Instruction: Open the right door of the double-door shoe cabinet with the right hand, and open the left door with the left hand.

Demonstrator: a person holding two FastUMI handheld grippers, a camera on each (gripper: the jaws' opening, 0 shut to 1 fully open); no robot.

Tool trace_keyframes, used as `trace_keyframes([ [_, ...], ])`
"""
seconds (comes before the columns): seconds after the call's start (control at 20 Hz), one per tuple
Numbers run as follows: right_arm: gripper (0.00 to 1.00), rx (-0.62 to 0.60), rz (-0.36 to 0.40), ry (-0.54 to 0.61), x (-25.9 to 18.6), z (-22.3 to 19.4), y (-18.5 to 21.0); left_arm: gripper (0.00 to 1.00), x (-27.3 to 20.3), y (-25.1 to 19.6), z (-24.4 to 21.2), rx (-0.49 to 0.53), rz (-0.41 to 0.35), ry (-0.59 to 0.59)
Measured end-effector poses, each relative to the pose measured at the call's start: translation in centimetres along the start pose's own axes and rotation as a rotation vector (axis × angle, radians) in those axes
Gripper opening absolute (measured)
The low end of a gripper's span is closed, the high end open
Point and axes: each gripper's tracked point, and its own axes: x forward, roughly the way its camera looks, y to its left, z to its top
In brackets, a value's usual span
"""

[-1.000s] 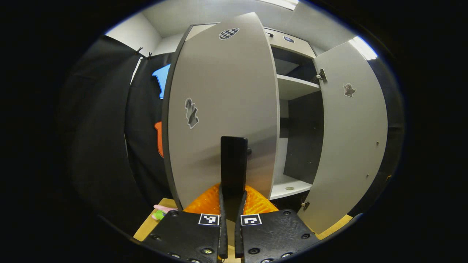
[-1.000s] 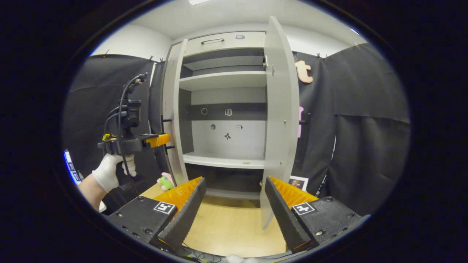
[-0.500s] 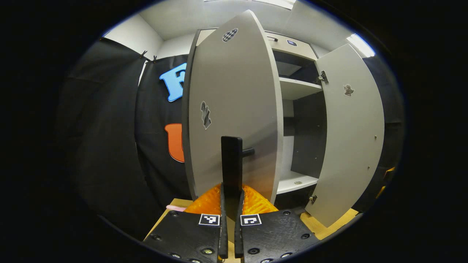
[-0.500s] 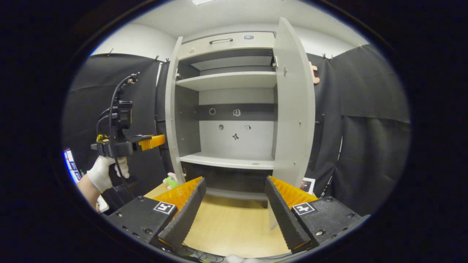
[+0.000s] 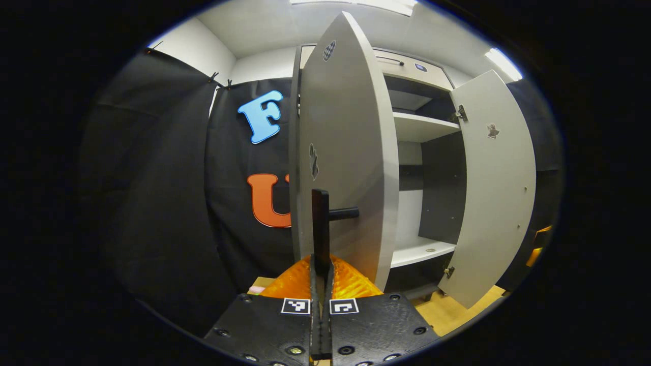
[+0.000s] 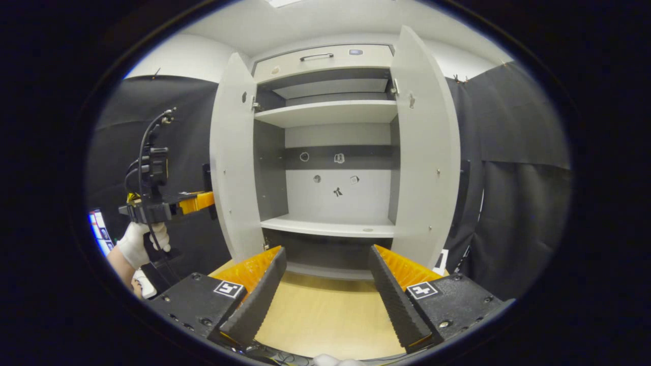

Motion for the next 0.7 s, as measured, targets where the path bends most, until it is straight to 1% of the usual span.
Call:
trace_keyframes([
  [0.2, 1.0, -0.006, 0.01, -0.007, 0.0, 0.2, 1.3, 0.0, -0.1, 2.5, -0.2, 0.008, -0.009, -0.008],
  [0.25, 1.0, -0.008, 0.011, -0.009, -0.1, 0.3, 1.6, 0.0, -0.2, 3.6, -0.1, 0.021, 0.003, -0.018],
  [0.3, 1.0, -0.009, 0.012, -0.011, -0.1, 0.3, 1.8, 0.0, -0.2, 4.8, -0.5, 0.032, 0.023, -0.001],
  [0.35, 1.0, -0.008, 0.011, -0.013, 0.0, 0.4, 2.0, 0.0, -0.2, 5.8, -0.2, 0.014, 0.014, -0.02],
  [0.45, 1.0, -0.008, 0.011, -0.011, -0.1, 0.3, 2.4, 0.0, -0.1, 6.0, -0.6, -0.058, -0.026, -0.013],
  [0.5, 1.0, -0.01, 0.01, -0.011, -0.1, 0.4, 2.5, 0.0, -0.2, 5.9, -0.8, -0.069, -0.044, -0.009],
  [0.55, 1.0, -0.014, 0.007, -0.011, -0.3, 0.4, 2.5, 0.0, -0.3, 5.7, -0.7, -0.057, -0.045, -0.006],
  [0.6, 1.0, -0.015, 0.004, -0.012, -0.4, 0.4, 2.6, 0.09, 0.1, 6.0, -0.6, -0.031, -0.037, -0.006],
  [0.65, 1.0, -0.013, 0.003, -0.012, -0.4, 0.4, 2.7, 0.0, 0.1, 6.2, -0.6, -0.008, -0.028, -0.004],
  [0.7, 1.0, -0.012, 0.001, -0.011, -0.5, 0.4, 2.7, 0.09, 0.1, 6.1, -0.5, 0.0, -0.022, -0.007],
])
